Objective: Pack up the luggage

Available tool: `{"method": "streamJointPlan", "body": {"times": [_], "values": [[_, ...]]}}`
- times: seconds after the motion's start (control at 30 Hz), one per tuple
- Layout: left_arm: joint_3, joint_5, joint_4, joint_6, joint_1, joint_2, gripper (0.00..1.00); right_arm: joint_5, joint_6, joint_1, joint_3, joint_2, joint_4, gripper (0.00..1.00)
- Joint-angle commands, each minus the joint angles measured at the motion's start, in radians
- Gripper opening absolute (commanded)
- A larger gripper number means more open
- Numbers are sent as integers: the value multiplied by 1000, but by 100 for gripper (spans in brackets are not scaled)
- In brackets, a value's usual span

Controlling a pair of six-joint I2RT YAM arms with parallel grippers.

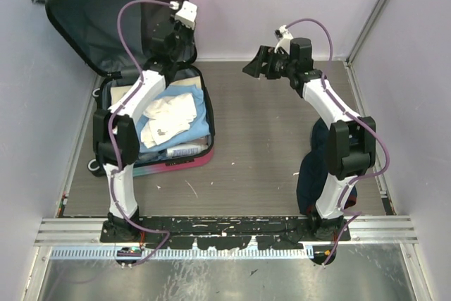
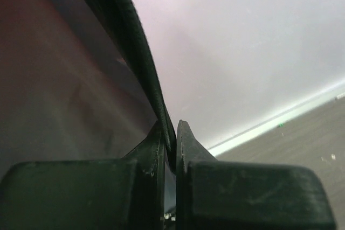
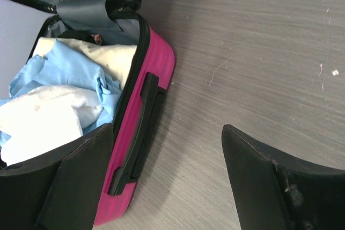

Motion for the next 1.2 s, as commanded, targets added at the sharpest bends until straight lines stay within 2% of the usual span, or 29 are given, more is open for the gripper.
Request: {"method": "streamJointPlan", "body": {"times": [0.0, 0.03, 0.1, 0.2, 0.3, 0.4, 0.47, 0.5, 0.6, 0.67, 0.8, 0.93, 1.03, 1.1, 1.17], "values": [[-177, 55, 160, 204, -66, -204, 2, -8, -27, -15, 76, -1, 33, 85], [-227, 55, 166, 226, -76, -233, 8, -8, -28, -19, 81, 0, 29, 85], [-328, 56, 155, 247, -97, -307, 30, -11, -28, -26, 88, 2, 24, 85], [-457, 107, 22, 276, -132, -450, 51, -15, -37, -32, 90, -1, 21, 85], [-572, 150, -148, 246, -163, -582, 62, -10, -41, -36, 85, -8, 14, 85], [-681, 265, -363, 213, -176, -694, 70, 3, -42, -36, 63, -20, 14, 85], [-734, 380, -491, 242, -186, -769, 73, -5, -45, -36, 45, -29, 14, 85], [-741, 484, -573, 283, -189, -789, 73, -6, -45, -36, 35, -33, 13, 86], [-721, 607, -855, 420, -234, -862, 73, -13, -40, -36, -4, -51, 11, 85], [-692, 629, -1029, 498, -271, -869, 74, -14, -30, -36, -28, -60, 2, 85], [-654, 694, -1267, 500, -329, -843, 75, -25, -5, -36, -72, -77, -5, 85], [-632, 771, -1371, 433, -405, -761, 74, -38, 22, -36, -111, -89, -8, 82], [-575, 839, -1511, 456, -451, -673, 73, -39, 17, -36, -148, -109, -15, 81], [-554, 847, -1496, 422, -457, -660, 80, -42, 16, -35, -173, -122, -19, 81], [-558, 794, -1394, 313, -448, -704, 83, -43, 20, -30, -195, -130, -22, 80]]}}
